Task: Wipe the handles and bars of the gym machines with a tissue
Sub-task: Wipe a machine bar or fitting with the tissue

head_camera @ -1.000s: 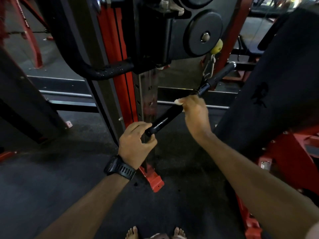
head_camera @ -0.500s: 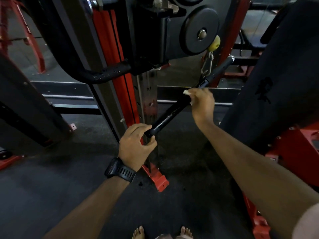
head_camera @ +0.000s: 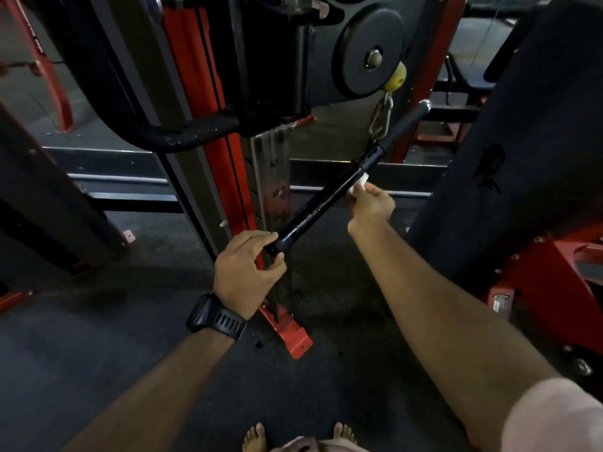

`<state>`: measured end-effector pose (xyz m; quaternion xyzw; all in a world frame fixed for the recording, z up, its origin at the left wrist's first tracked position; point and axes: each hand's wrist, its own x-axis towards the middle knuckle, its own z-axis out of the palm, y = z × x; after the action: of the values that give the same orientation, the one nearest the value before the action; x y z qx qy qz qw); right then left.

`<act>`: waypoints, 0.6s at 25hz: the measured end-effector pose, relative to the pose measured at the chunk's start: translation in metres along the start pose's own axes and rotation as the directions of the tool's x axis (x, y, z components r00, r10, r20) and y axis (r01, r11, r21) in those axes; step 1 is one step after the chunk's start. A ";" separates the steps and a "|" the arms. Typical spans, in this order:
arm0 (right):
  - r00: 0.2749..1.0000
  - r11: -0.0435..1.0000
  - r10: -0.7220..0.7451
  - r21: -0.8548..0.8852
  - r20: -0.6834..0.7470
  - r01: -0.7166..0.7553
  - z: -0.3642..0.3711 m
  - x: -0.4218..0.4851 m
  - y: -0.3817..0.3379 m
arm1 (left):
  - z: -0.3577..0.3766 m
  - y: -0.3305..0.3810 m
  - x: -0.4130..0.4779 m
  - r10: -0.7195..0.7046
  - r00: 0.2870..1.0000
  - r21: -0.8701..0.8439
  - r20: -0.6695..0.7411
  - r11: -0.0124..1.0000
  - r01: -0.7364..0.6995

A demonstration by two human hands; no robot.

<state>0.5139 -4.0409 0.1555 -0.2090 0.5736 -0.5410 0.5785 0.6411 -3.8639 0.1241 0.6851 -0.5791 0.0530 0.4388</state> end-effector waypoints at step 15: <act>0.977 0.989 0.093 0.097 0.192 -0.113 -0.013 -0.069 0.043 | -0.006 -0.003 0.007 -0.006 1.000 -0.019 -0.022 1.000 0.006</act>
<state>0.5355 -3.9624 0.1455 -0.1977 0.4968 -0.5182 0.6675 0.6483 -3.8654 0.1296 0.6820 -0.5726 0.0538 0.4518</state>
